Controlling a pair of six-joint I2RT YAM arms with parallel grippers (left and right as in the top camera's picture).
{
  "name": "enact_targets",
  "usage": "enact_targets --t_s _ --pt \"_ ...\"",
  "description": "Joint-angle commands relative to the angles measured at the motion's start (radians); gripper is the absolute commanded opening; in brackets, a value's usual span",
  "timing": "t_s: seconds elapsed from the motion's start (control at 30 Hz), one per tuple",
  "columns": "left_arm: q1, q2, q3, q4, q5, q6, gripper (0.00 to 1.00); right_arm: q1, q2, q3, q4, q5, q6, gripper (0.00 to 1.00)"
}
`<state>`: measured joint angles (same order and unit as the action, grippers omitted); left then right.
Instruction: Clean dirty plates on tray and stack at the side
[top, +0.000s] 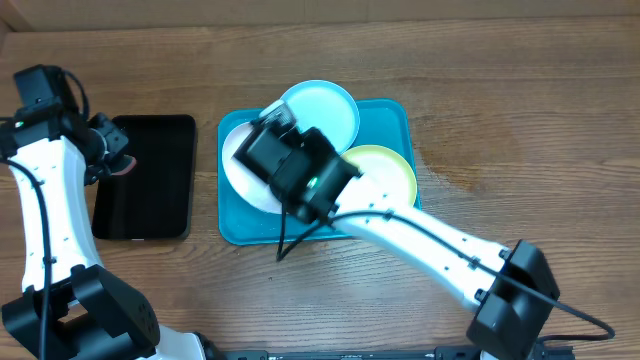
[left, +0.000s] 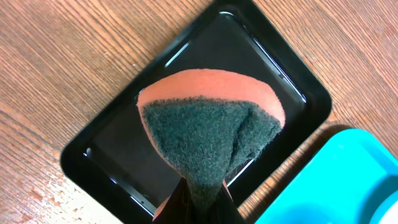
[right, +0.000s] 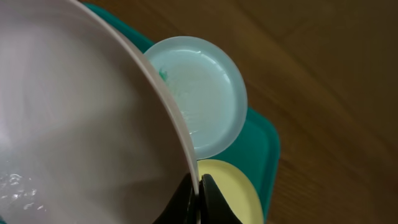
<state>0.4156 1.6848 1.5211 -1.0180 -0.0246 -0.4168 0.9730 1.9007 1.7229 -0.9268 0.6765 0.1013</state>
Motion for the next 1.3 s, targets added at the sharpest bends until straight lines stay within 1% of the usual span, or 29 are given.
enact_targets --t_s 0.0,0.1,0.2,0.37,0.47,0.53,0.57,0.6,0.63,0.67,0.7,0.73,0.8,0.83,0.97,1.03,1.1,1.2,1.27 --pt "0.016 0.004 -0.010 0.006 0.037 -0.010 0.04 0.066 -0.022 0.022 0.011 0.402 -0.111 0.04" --pt "0.016 0.004 -0.010 0.009 0.037 -0.010 0.04 0.107 -0.022 0.022 0.040 0.505 -0.199 0.04" --pt "0.016 0.006 -0.010 0.010 0.044 -0.011 0.04 0.145 -0.022 0.021 0.099 0.577 -0.325 0.04" --pt "0.016 0.009 -0.010 0.009 0.045 -0.010 0.04 0.166 -0.022 0.022 0.195 0.630 -0.423 0.04" --pt "0.016 0.009 -0.010 0.010 0.044 -0.010 0.04 0.166 -0.022 0.021 0.198 0.631 -0.418 0.04" --pt "0.016 0.009 -0.010 0.010 0.044 -0.010 0.04 0.166 -0.022 0.021 0.197 0.631 -0.390 0.04" --pt "0.016 0.009 -0.010 0.010 0.044 -0.010 0.04 0.166 -0.022 0.021 0.192 0.625 -0.335 0.04" --pt "0.016 0.009 -0.010 0.010 0.044 -0.010 0.04 0.163 -0.022 0.018 0.170 0.591 -0.246 0.04" --pt "0.016 0.009 -0.010 0.009 0.044 -0.010 0.04 0.154 -0.022 0.016 0.129 0.509 -0.141 0.04" --pt "0.016 0.009 -0.010 0.009 0.045 -0.010 0.04 0.136 -0.022 0.010 0.093 0.386 -0.056 0.04" --pt "0.016 0.009 -0.010 0.009 0.045 -0.010 0.04 0.105 -0.020 -0.007 0.083 0.220 -0.007 0.04" --pt "0.016 0.009 -0.010 0.009 0.045 -0.010 0.04 0.050 -0.011 -0.032 0.097 0.011 -0.005 0.04" --pt "0.016 0.009 -0.010 0.009 0.050 -0.010 0.04 -0.040 0.009 -0.046 0.077 -0.237 -0.026 0.04" --pt "0.016 0.009 -0.010 0.008 0.055 -0.010 0.04 -0.090 0.014 -0.046 0.044 -0.325 -0.018 0.04" --pt "0.016 0.009 -0.010 0.008 0.078 -0.010 0.04 -0.300 0.013 -0.045 -0.046 -0.549 0.080 0.04" --pt "0.016 0.009 -0.010 0.008 0.077 -0.010 0.04 -0.406 0.012 -0.044 -0.072 -0.678 0.082 0.04" --pt "0.016 0.009 -0.010 0.008 0.077 -0.010 0.04 -0.563 0.012 -0.045 -0.111 -0.851 0.082 0.04" --pt "0.016 0.009 -0.010 0.008 0.077 -0.010 0.04 -0.738 0.012 -0.045 -0.155 -0.978 0.082 0.04" --pt "0.016 0.009 -0.010 0.009 0.077 -0.010 0.04 -0.858 0.013 -0.045 -0.192 -1.012 0.082 0.04"
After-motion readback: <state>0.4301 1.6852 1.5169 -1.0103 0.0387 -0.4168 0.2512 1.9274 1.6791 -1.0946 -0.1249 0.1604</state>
